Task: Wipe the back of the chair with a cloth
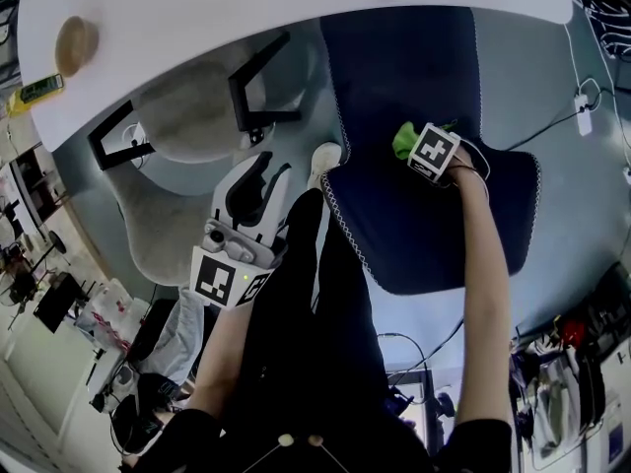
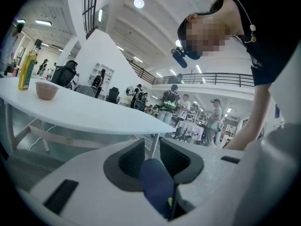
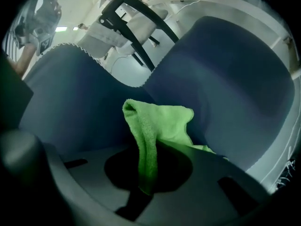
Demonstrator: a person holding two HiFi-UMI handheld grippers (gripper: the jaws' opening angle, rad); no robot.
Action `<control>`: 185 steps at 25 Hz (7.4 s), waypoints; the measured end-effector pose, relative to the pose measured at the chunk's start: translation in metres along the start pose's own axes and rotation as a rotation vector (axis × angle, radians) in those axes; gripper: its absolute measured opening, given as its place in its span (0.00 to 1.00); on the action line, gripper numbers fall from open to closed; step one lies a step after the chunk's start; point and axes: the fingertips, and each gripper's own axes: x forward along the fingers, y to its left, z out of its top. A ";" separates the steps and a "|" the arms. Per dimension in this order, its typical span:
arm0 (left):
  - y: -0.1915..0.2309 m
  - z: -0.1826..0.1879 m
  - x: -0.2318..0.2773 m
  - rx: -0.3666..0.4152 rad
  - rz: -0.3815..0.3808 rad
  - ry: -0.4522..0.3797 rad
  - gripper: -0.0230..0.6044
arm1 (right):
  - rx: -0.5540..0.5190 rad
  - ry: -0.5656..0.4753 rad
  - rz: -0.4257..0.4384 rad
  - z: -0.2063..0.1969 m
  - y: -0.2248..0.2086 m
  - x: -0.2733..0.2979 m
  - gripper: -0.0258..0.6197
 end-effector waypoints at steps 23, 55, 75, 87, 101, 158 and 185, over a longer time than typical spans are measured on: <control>0.000 -0.009 0.001 -0.021 -0.007 0.016 0.18 | -0.035 -0.253 0.188 0.124 0.087 0.009 0.07; 0.016 -0.017 0.006 -0.030 0.040 0.038 0.18 | 0.203 -0.122 -0.287 -0.055 -0.113 -0.080 0.07; 0.032 -0.056 -0.006 -0.091 0.098 0.074 0.18 | -0.166 0.272 -0.267 -0.085 -0.119 0.001 0.07; 0.034 -0.051 -0.002 -0.087 0.092 0.073 0.18 | -0.369 0.396 -0.293 -0.067 -0.095 0.015 0.07; 0.036 -0.047 -0.003 -0.078 0.089 0.071 0.18 | -0.395 0.138 -0.169 0.051 -0.014 0.044 0.07; -0.114 0.129 -0.037 0.148 -0.326 -0.028 0.18 | 0.209 -1.425 -0.587 0.042 0.221 -0.370 0.07; -0.233 0.265 -0.049 0.313 -0.525 -0.250 0.04 | 0.274 -2.050 -1.143 -0.069 0.371 -0.534 0.07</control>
